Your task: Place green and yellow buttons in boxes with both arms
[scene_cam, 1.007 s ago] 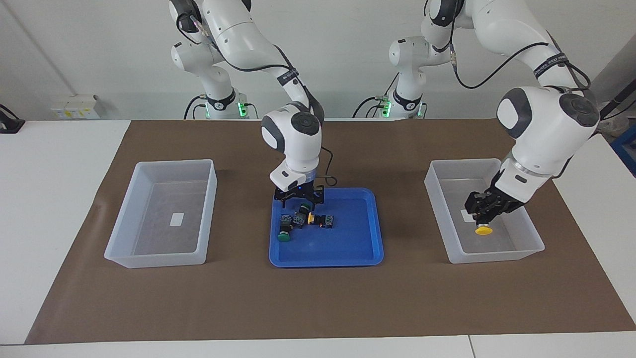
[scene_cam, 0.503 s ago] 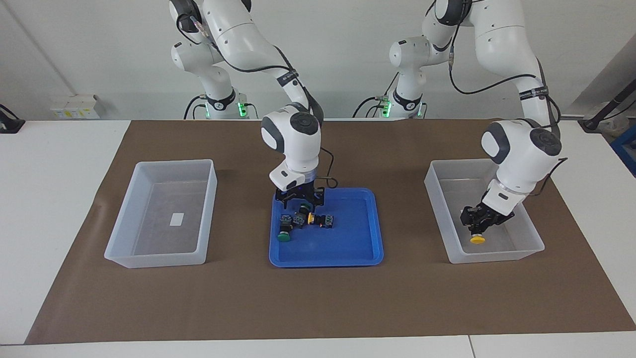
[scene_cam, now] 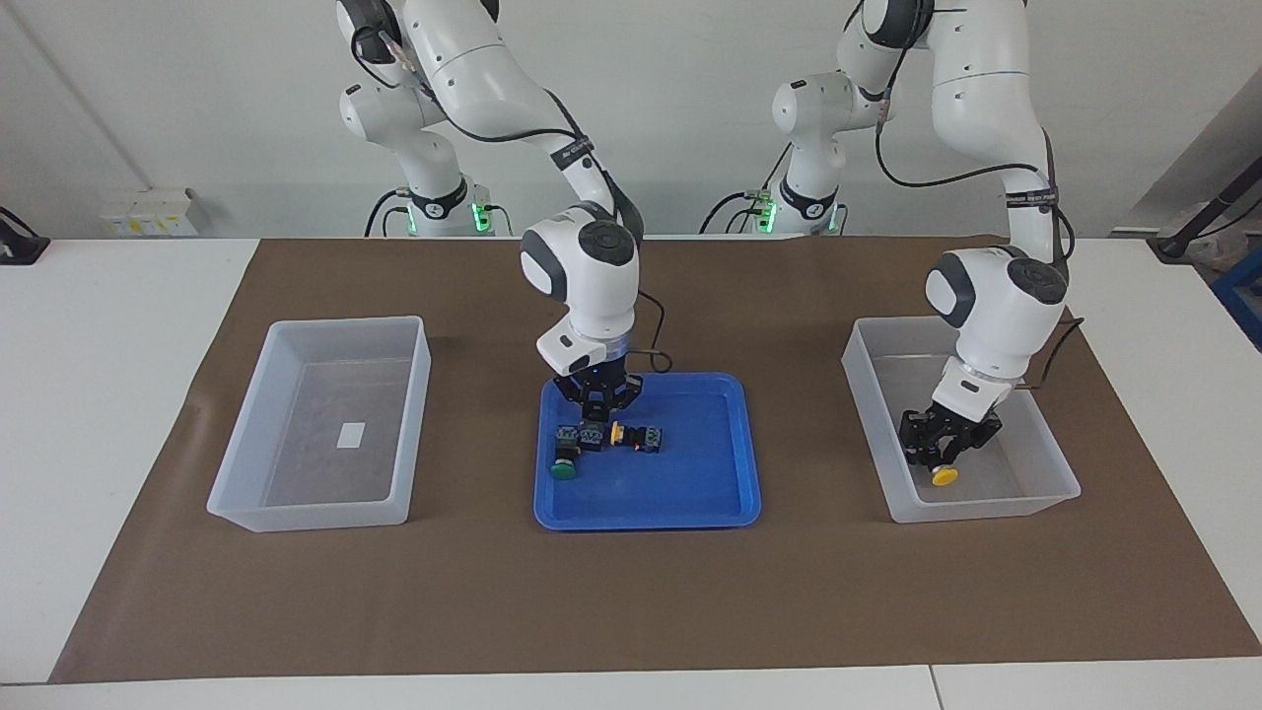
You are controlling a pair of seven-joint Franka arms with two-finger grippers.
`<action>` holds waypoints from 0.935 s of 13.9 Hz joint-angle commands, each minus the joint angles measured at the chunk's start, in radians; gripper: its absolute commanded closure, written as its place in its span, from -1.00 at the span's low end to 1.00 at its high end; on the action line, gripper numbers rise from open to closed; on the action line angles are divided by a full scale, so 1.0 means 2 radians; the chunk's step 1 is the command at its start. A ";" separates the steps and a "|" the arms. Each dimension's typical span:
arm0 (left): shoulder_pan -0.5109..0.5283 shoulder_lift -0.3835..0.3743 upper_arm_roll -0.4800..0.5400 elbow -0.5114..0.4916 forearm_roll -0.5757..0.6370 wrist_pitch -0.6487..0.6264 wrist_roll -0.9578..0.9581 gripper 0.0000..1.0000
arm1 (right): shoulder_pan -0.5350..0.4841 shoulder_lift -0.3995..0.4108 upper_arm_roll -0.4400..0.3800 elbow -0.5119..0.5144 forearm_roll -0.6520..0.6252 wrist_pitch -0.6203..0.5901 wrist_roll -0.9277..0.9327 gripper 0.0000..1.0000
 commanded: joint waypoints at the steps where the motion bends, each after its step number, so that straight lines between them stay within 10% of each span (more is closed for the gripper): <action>1: -0.006 0.006 0.002 0.083 -0.005 -0.105 -0.014 -1.00 | -0.018 -0.059 0.001 -0.009 -0.002 -0.045 -0.013 1.00; 13: -0.087 -0.011 0.001 0.327 0.046 -0.514 -0.107 -1.00 | -0.181 -0.183 0.001 -0.058 0.016 -0.155 -0.334 1.00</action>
